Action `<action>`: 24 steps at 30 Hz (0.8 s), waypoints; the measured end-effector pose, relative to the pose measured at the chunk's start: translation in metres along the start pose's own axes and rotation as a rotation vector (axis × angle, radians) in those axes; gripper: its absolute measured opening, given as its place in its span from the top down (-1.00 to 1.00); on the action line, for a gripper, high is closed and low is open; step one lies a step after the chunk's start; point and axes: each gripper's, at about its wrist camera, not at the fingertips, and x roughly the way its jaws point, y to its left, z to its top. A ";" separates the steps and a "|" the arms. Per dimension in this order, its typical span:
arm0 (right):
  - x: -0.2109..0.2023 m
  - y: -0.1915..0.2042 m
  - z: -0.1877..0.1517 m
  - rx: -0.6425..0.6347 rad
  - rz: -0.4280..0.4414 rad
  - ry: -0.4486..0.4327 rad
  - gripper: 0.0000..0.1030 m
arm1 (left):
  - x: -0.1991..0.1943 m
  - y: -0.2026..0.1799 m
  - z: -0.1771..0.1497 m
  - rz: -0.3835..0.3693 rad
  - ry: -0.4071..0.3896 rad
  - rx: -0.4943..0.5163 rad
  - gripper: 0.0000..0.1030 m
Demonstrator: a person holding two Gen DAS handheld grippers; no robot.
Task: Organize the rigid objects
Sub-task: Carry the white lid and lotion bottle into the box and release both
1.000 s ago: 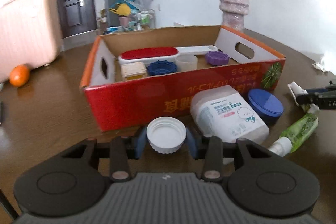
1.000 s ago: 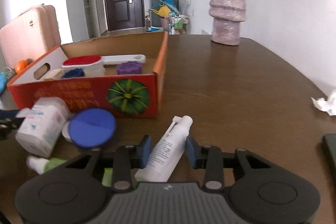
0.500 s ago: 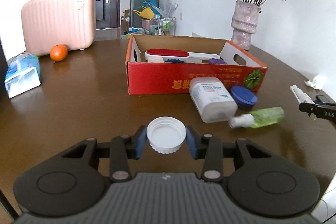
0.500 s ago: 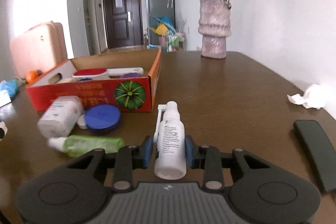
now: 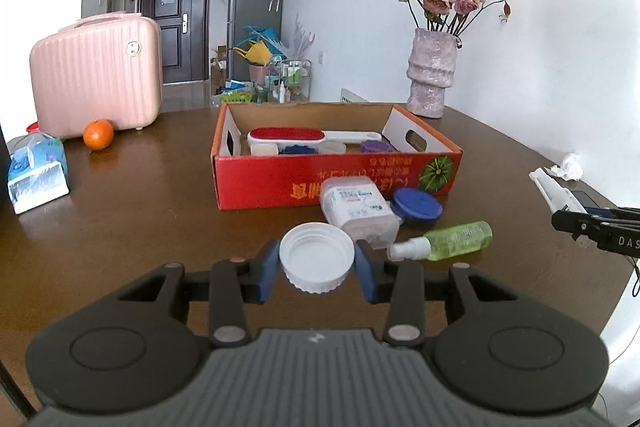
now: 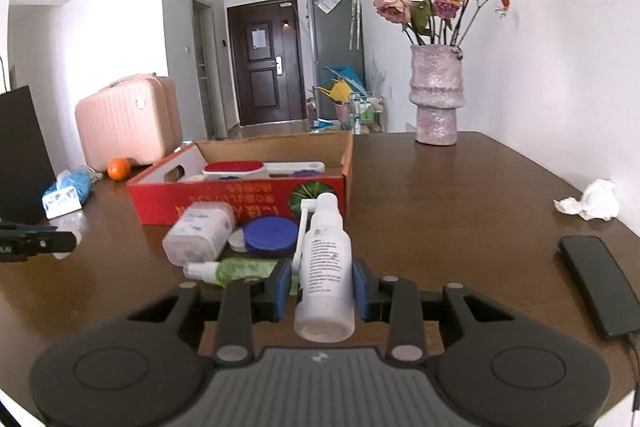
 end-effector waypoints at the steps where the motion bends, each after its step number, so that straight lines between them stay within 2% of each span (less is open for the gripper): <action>1: 0.004 0.002 0.004 -0.002 0.010 -0.003 0.39 | 0.003 0.003 0.003 -0.006 0.000 -0.002 0.21; 4: 0.017 0.008 0.020 -0.022 0.042 -0.013 0.39 | 0.015 0.016 0.023 -0.029 -0.010 -0.005 0.21; 8: 0.055 0.020 0.059 -0.095 0.089 -0.024 0.39 | 0.055 0.040 0.065 -0.089 0.020 -0.019 0.21; 14: 0.152 0.036 0.116 -0.155 0.141 0.047 0.39 | 0.139 0.066 0.111 -0.043 0.115 -0.015 0.21; 18: 0.225 0.050 0.129 -0.210 0.118 0.139 0.39 | 0.189 0.073 0.115 -0.012 0.202 0.020 0.21; 21: 0.272 0.057 0.130 -0.229 0.104 0.223 0.39 | 0.207 0.076 0.109 -0.004 0.230 0.042 0.21; 24: 0.301 0.065 0.126 -0.255 0.077 0.266 0.39 | 0.214 0.076 0.105 -0.020 0.241 0.064 0.20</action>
